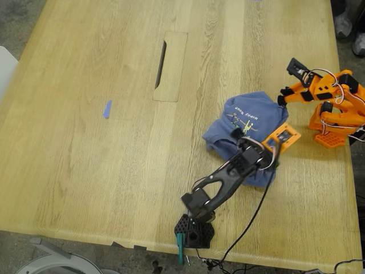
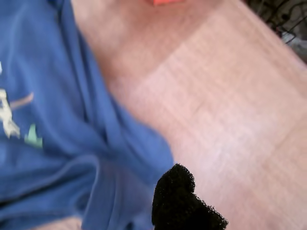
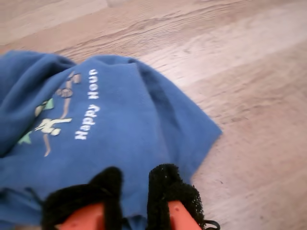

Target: Fold a T-shirt

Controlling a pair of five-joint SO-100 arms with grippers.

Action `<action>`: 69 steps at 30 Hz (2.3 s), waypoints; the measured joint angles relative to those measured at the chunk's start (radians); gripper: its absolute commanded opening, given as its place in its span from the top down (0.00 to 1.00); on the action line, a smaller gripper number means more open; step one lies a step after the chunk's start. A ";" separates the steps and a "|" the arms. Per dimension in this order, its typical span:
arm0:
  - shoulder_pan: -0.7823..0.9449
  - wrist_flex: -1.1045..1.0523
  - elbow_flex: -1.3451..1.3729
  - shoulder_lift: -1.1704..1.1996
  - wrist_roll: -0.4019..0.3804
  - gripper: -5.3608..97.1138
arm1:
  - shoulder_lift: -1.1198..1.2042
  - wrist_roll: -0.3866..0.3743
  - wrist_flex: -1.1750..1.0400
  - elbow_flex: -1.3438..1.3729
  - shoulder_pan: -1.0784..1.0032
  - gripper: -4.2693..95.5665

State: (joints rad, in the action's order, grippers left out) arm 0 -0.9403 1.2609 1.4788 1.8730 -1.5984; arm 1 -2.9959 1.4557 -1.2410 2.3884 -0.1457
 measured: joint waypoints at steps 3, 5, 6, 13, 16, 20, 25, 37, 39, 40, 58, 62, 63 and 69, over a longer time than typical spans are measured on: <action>-0.008 -0.029 -0.163 -0.132 0.014 0.28 | 0.054 0.000 0.061 0.000 0.052 0.91; -0.003 -0.087 -0.207 -0.196 0.029 0.39 | 0.091 0.000 0.106 0.002 0.097 0.93; 0.005 -0.118 -0.216 -0.218 0.034 0.46 | 0.107 0.000 0.129 0.011 0.123 0.94; 0.106 -0.342 -0.138 -0.270 0.026 0.95 | 0.229 0.015 0.318 0.084 0.244 0.96; 0.150 -0.430 -0.043 -0.270 0.012 0.95 | 0.267 0.015 0.390 0.123 0.259 0.96; 0.193 -0.526 0.114 -0.268 -0.011 0.95 | 0.275 0.012 0.480 0.221 0.304 0.96; 0.207 -0.660 0.430 -0.184 -0.044 0.95 | 0.273 -0.003 0.581 0.336 0.299 0.96; 0.318 -0.758 0.999 0.295 -0.067 0.95 | -0.114 -0.038 0.442 0.598 0.143 0.96; 0.344 -0.758 1.058 0.357 -0.067 0.95 | -0.187 -0.040 0.387 0.629 0.106 0.95; 0.354 -0.758 1.086 0.387 -0.067 0.95 | -0.215 -0.040 0.368 0.637 0.087 0.95; 0.414 -0.436 1.028 0.670 -0.043 0.95 | 0.000 -0.037 0.322 0.357 -0.041 0.96; 0.370 -0.420 0.838 0.523 -0.031 0.95 | 0.189 -0.031 0.360 0.181 0.017 0.96; 0.367 -0.426 0.793 0.482 -0.029 0.95 | 0.230 -0.031 0.379 0.152 0.031 0.96; 0.383 -0.607 0.655 0.227 -0.025 0.95 | 0.489 -0.023 0.575 0.071 0.078 0.96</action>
State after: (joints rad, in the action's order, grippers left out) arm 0 -0.5568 0.6535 2.1338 2.1000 -1.6230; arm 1 -2.5065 1.4327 -0.6657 2.4590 -0.0675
